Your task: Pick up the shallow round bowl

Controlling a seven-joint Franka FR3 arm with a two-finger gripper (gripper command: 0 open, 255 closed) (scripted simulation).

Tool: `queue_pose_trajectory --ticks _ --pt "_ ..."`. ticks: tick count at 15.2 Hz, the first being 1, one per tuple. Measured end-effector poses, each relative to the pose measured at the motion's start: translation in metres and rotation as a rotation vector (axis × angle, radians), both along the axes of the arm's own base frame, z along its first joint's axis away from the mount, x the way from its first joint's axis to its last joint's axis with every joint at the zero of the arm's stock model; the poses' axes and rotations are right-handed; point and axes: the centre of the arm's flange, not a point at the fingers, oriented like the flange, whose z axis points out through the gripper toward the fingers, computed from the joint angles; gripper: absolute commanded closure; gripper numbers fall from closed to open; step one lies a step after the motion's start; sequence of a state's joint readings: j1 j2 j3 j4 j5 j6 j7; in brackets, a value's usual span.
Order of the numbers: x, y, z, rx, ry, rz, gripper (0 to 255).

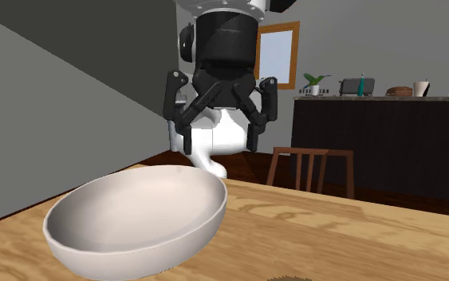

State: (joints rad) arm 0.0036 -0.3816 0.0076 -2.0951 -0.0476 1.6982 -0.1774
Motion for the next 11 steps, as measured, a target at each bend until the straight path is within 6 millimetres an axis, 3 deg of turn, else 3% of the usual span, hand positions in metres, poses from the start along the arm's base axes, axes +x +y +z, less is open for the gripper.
queue_pose_trajectory --ticks 8,9,11 --pt "0.011 -0.002 -0.033 -0.008 -0.008 0.013 0" --pt "0.011 -0.002 -0.035 -0.008 -0.008 0.013 255" --pt "0.011 -0.001 -0.037 -0.008 -0.008 0.013 255"
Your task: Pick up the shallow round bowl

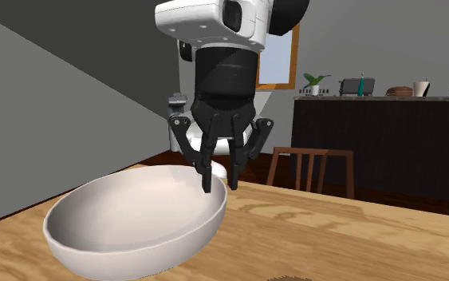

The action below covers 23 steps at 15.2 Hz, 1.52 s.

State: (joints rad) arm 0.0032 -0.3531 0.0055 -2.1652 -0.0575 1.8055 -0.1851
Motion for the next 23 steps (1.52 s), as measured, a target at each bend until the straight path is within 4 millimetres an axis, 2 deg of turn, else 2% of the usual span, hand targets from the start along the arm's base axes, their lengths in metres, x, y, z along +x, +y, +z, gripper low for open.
queue_pose_trajectory --ticks 9,23 --pt "0.0 0.0 0.002 0.0 -0.001 0.0 255" --pt "-0.001 0.0 0.073 0.0 0.0 0.0 255"
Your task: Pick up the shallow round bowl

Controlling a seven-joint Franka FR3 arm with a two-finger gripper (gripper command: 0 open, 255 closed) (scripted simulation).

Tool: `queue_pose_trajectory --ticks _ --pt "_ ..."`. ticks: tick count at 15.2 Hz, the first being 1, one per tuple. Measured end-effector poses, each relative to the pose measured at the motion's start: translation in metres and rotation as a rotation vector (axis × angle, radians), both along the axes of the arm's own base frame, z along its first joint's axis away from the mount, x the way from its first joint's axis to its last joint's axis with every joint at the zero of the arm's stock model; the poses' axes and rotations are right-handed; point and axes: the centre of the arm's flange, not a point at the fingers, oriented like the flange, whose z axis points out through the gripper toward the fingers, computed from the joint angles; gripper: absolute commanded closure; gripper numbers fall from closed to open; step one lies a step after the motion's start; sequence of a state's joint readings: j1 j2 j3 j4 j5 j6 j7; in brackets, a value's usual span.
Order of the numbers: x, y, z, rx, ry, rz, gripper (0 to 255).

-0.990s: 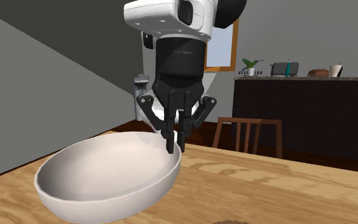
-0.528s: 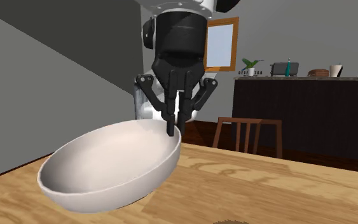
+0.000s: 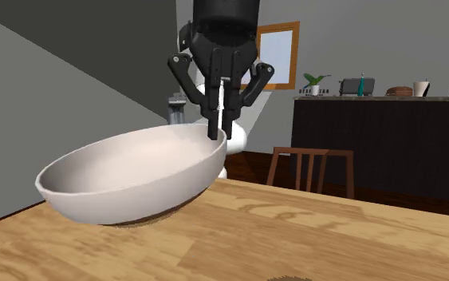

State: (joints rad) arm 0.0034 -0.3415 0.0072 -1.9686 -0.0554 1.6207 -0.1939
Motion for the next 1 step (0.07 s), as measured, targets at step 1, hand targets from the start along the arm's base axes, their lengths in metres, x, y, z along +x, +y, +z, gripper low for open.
queue_pose_trajectory --ticks 1 --pt "0.0005 -0.0001 0.0037 0.0 0.0 0.0 255"
